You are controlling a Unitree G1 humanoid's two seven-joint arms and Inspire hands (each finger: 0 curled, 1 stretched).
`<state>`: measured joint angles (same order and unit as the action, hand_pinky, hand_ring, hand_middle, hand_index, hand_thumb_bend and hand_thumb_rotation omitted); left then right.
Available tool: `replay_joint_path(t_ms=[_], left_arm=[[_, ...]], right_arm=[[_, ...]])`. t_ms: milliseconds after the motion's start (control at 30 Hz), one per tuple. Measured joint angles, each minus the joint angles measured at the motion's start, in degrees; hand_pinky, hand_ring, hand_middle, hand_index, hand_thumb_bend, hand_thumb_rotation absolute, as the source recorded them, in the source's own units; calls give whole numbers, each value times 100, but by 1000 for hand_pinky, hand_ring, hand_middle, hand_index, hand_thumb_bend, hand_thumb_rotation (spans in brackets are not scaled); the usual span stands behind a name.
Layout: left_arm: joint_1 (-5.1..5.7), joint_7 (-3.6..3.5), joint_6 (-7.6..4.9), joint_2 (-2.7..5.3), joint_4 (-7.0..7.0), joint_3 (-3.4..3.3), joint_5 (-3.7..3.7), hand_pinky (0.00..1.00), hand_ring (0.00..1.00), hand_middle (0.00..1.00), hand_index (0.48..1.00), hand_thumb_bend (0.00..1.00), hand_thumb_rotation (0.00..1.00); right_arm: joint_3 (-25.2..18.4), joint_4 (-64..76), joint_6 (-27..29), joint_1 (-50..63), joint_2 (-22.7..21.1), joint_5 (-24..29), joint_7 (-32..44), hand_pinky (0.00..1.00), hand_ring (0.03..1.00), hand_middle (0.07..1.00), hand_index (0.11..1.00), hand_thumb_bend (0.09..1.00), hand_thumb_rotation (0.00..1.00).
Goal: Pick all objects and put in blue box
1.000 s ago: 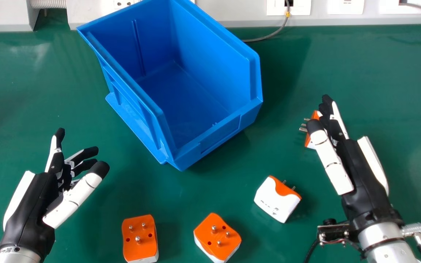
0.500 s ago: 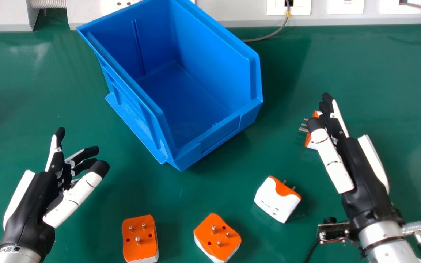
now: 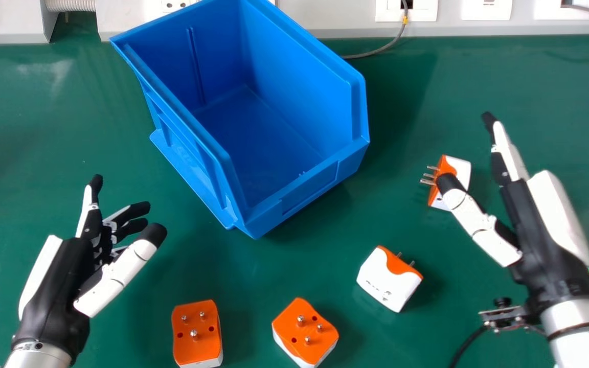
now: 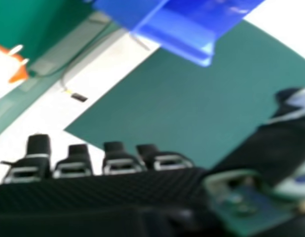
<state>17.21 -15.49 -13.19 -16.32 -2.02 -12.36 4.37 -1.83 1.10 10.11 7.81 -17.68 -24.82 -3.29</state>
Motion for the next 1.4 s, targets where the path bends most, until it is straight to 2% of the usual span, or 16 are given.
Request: replay_joint_path(t_ms=[133, 267, 433, 667, 767, 900, 1000, 1067, 1200, 1400], left_arm=[[-4, 23, -5, 44, 43, 59, 0, 744, 862, 878, 917, 782, 641], [-10, 56, -5, 124, 70, 114, 0, 747, 864, 880, 921, 780, 644], [-46, 68, -41, 150, 53, 164, -1, 749, 866, 882, 923, 777, 646], [-227, 60, -104, 160, -15, 230, 10, 763, 871, 887, 929, 766, 660], [-256, 49, -105, 163, -49, 234, 19, 766, 872, 888, 930, 764, 662], [-294, 41, -102, 169, -125, 234, 27, 780, 878, 893, 935, 748, 668], [-330, 31, -100, 174, -141, 233, 34, 787, 880, 895, 938, 739, 670], [-349, 33, -90, 174, -148, 230, 41, 788, 881, 895, 939, 739, 671], [-400, 57, 12, 175, -152, 230, 41, 794, 883, 897, 940, 745, 678], [-402, 67, 40, 176, -153, 230, 40, 799, 883, 897, 939, 751, 684]], right_arm=[[-74, -99, -242, -295, -235, 57, 229, 899, 1000, 1000, 1000, 356, 752], [-71, -376, -419, -660, -513, 38, 434, 881, 1000, 1000, 1000, 383, 661], [45, -1042, -567, -1195, -987, -78, 807, 879, 1000, 1000, 1000, 401, 636], [365, -2087, -482, -1778, -1281, -201, 1000, 923, 1000, 1000, 1000, 482, 716], [520, -2599, -320, -1984, -1353, -249, 1034, 934, 1000, 1000, 1000, 495, 740], [772, -3348, -91, -2400, -1406, -318, 1034, 978, 1000, 1000, 1000, 561, 849], [952, -3798, -45, -2753, -1435, -436, 1049, 992, 1000, 1000, 1000, 588, 889], [1061, -4039, -16, -2970, -1442, -477, 1040, 993, 1000, 1000, 1000, 591, 892], [1353, -4543, -17, -3416, -1443, -703, 1035, 998, 1000, 1000, 1000, 592, 894], [1796, -4982, -193, -3880, -1437, -1037, 1040, 1000, 1000, 1000, 1000, 618, 902]])
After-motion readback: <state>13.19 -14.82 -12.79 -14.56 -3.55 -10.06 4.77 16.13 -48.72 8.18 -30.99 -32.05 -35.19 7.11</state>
